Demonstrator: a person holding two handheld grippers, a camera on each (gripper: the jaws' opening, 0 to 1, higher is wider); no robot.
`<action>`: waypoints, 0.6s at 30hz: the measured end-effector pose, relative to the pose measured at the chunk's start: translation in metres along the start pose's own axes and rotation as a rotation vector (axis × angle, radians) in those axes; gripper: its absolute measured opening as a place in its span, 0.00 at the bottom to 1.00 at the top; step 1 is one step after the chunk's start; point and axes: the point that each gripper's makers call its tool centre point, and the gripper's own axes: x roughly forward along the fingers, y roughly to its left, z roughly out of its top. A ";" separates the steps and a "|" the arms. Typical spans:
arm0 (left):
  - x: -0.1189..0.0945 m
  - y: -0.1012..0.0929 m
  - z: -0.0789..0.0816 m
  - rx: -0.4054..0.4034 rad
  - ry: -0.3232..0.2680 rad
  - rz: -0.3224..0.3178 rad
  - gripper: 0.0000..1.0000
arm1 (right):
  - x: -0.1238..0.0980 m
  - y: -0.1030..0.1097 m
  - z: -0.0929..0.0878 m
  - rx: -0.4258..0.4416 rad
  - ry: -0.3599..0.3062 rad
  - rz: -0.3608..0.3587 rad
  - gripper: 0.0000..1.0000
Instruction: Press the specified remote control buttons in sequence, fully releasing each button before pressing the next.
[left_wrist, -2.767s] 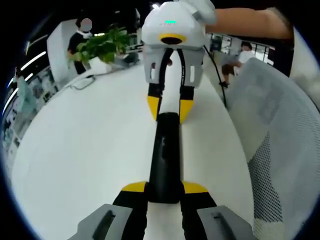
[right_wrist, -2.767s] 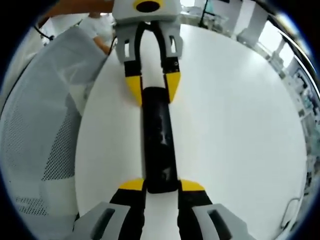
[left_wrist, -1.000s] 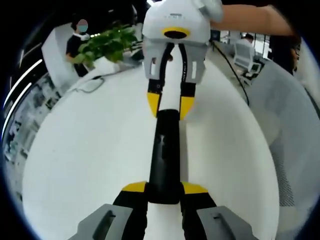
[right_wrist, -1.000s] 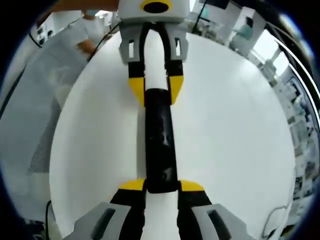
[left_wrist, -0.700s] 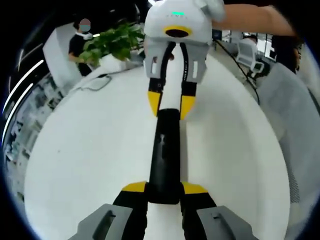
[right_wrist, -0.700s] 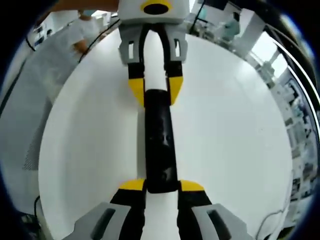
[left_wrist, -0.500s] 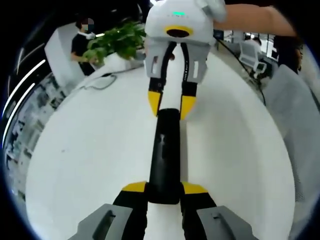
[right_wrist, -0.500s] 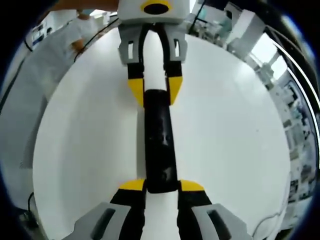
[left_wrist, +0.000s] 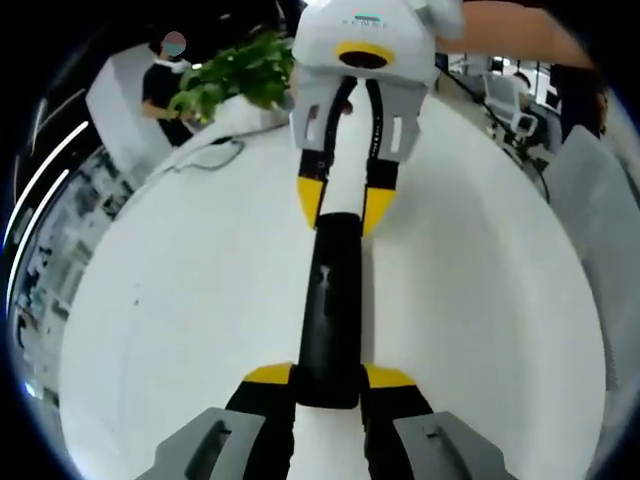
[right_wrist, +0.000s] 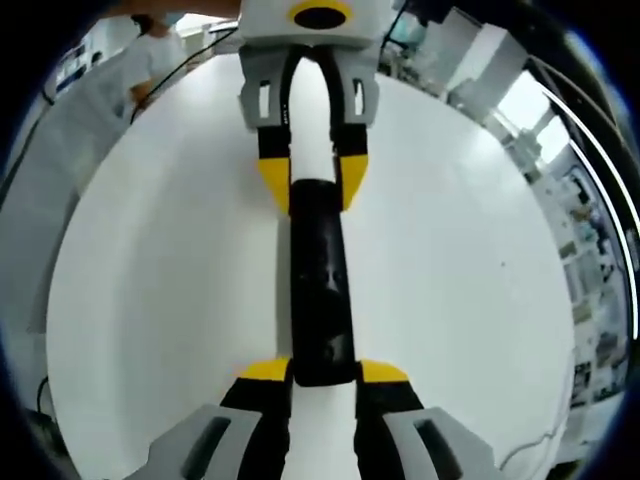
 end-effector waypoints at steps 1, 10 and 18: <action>0.001 0.001 -0.001 0.000 0.001 0.000 0.24 | 0.001 -0.001 0.000 0.003 -0.001 0.000 0.20; 0.006 0.004 -0.008 0.002 0.032 -0.011 0.24 | 0.009 -0.002 0.000 0.004 0.001 0.006 0.20; 0.005 0.004 -0.008 -0.010 0.032 -0.018 0.24 | 0.010 -0.001 0.000 0.005 -0.003 0.012 0.20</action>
